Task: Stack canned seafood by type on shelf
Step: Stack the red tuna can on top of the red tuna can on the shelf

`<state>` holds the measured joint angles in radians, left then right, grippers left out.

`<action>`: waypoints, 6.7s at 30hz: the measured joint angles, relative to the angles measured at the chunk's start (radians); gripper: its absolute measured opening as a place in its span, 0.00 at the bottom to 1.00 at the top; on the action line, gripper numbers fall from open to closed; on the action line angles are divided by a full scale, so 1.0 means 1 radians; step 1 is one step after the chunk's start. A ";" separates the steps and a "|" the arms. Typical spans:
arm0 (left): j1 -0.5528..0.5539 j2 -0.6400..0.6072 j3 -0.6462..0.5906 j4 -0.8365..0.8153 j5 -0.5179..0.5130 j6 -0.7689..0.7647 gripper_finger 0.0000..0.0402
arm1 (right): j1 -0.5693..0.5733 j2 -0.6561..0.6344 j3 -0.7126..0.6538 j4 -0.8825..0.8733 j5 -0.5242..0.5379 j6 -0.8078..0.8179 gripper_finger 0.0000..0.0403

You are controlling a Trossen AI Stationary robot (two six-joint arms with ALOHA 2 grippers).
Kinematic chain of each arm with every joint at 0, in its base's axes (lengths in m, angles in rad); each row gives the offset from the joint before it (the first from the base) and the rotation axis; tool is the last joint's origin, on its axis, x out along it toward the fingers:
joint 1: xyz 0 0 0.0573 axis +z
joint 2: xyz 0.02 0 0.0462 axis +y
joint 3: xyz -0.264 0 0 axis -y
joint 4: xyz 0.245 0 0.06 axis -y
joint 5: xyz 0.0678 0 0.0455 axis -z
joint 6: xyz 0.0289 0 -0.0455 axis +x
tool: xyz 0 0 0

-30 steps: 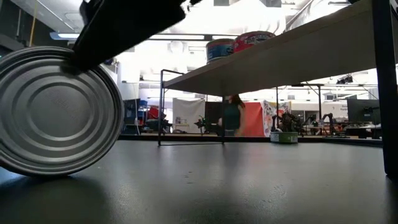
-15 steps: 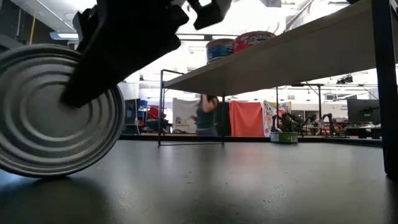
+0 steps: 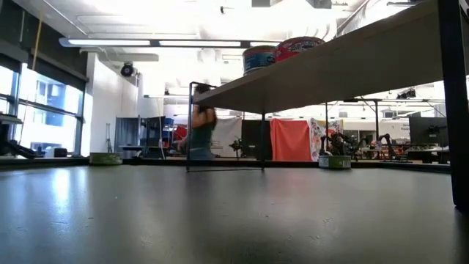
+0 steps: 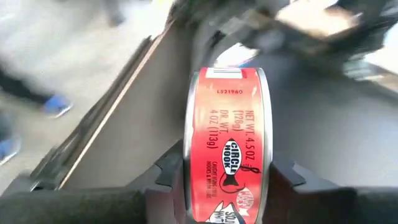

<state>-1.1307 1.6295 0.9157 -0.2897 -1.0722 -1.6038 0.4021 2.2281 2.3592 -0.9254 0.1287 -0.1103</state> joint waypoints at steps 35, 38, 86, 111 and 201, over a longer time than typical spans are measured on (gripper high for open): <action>0.315 -0.002 0.000 0.485 0.584 0.796 0.00 | 0.000 -0.409 -0.466 -0.648 0.702 0.566 0.28; 0.305 -0.002 0.000 0.485 0.542 0.796 0.00 | -0.005 -0.448 -0.518 -0.643 0.727 0.604 0.28; 0.338 -0.001 0.000 0.466 0.501 0.794 0.00 | -0.077 -0.474 -0.542 -0.521 0.600 0.490 0.38; 0.338 -0.001 0.000 0.414 0.512 0.796 0.00 | -0.077 -0.472 -0.541 -0.524 0.525 0.493 0.63; 0.248 -0.250 0.000 0.181 0.504 0.698 0.00 | 0.608 -0.431 -1.189 0.127 -0.090 1.909 0.00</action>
<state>-0.8829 1.3800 0.9161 -0.1089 -0.5680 -0.9058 1.0096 1.7967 1.1705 -0.7989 0.0384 1.7987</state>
